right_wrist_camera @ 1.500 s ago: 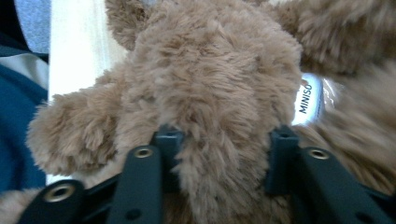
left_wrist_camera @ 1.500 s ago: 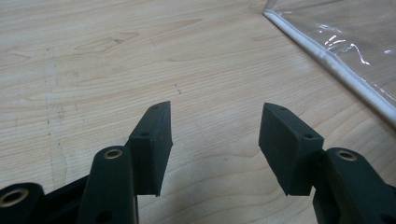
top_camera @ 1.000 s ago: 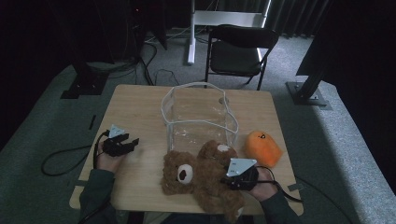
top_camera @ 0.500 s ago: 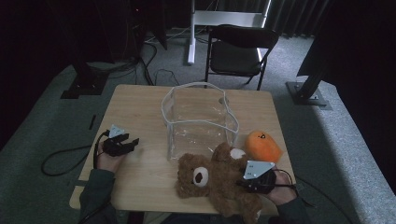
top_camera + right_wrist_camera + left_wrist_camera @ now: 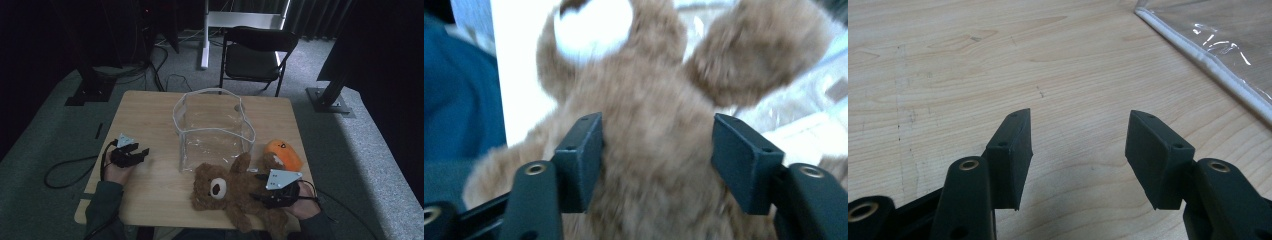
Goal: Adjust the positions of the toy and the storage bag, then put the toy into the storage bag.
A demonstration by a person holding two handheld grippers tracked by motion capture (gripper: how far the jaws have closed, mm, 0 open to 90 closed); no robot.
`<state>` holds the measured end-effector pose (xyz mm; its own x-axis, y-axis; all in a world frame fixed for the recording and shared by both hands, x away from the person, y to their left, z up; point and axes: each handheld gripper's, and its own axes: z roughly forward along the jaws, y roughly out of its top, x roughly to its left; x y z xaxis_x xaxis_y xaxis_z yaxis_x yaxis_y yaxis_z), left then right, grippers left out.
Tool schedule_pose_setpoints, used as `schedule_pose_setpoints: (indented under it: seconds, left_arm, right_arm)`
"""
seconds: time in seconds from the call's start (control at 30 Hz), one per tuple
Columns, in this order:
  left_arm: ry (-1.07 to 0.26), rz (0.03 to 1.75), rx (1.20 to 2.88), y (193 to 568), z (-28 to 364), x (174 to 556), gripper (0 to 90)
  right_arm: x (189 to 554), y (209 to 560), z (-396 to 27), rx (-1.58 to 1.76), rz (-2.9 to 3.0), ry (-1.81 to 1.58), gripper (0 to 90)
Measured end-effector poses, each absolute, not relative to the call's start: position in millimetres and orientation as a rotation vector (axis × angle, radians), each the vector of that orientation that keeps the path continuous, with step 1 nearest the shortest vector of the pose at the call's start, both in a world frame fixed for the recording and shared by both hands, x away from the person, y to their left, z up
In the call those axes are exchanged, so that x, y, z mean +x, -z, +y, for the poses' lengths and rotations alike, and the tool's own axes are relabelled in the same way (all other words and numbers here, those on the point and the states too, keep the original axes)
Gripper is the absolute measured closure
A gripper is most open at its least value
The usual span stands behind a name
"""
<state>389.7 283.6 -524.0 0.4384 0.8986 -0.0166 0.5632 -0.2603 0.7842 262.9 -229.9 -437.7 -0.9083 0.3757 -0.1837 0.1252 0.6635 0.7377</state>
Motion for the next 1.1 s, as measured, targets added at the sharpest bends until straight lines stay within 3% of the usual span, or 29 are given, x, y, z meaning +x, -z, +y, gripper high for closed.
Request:
schedule_pose_setpoints:
  seconds: [0.5, 1.1]
  left_arm:
    - [-0.572, 1.232, 1.963, 527, 284, 390, 44.5]
    - [-0.574, 1.245, 1.935, 526, 287, 389, 43.4]
  right_arm:
    - [269, 428, -187, 0.365, 2.556, -1.165, 23.1]
    - [281, 439, -151, 0.312, 2.627, -1.1, 14.4]
